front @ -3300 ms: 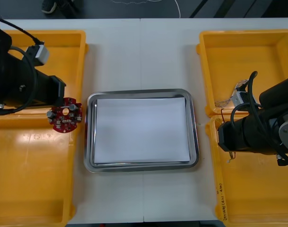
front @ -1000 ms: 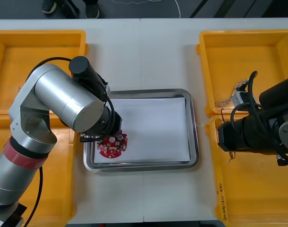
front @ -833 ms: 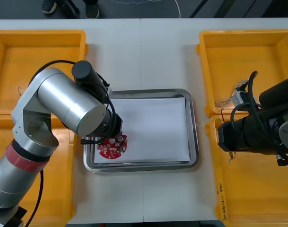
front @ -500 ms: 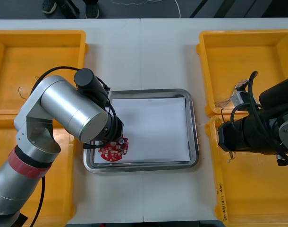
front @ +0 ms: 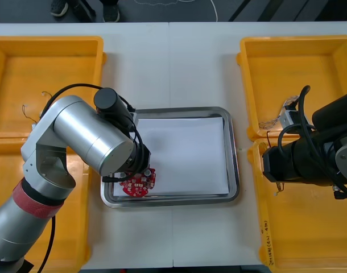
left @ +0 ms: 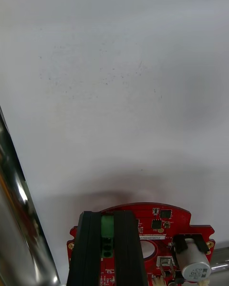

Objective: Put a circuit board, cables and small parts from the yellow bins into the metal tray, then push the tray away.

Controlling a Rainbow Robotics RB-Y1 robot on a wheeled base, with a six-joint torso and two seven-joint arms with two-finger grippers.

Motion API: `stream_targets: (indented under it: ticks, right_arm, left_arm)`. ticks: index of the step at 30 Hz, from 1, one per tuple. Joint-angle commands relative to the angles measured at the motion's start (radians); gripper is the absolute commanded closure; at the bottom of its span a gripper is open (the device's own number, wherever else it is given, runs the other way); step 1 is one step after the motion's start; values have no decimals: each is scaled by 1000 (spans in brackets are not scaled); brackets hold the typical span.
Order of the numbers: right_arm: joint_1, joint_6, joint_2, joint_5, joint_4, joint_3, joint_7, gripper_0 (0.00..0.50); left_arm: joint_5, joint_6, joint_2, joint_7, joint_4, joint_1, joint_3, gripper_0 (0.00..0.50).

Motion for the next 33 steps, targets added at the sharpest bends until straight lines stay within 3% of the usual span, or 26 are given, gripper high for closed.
stream_targets:
  ticks: [1,7,9,10,11,13,15,21,33]
  right_arm:
    - [-13,4,5,1,-2,-28,62,500]
    - [-13,4,5,-2,-2,-28,62,500]
    - [-15,4,4,-3,-2,-30,62,500]
    - [-13,4,5,-3,-2,-30,64,500]
    - [-13,4,4,-5,-2,-28,64,500]
    - [-15,4,4,-6,-2,-28,64,500]
    - [-13,4,4,-5,-2,-28,62,500]
    - [-15,4,4,-5,-2,-28,64,500]
    - [-15,4,7,-22,-2,-27,78,500]
  left_arm:
    - [-18,-11,-24,-107,-7,12,-25,473]
    - [-18,-11,-24,-109,-5,12,-26,315]
    - [-18,-11,-24,-109,-5,12,-25,290]
    - [-17,-12,-24,-109,-5,12,-25,225]
    - [-17,-14,-25,-109,-5,12,-25,201]
    - [-17,-20,-24,-109,-5,12,-25,79]
    - [-17,-27,-25,-107,-7,10,-18,0]
    - [-6,-12,-24,-109,-41,3,20,0]
    - [31,151,-24,-112,-177,-39,175,0]
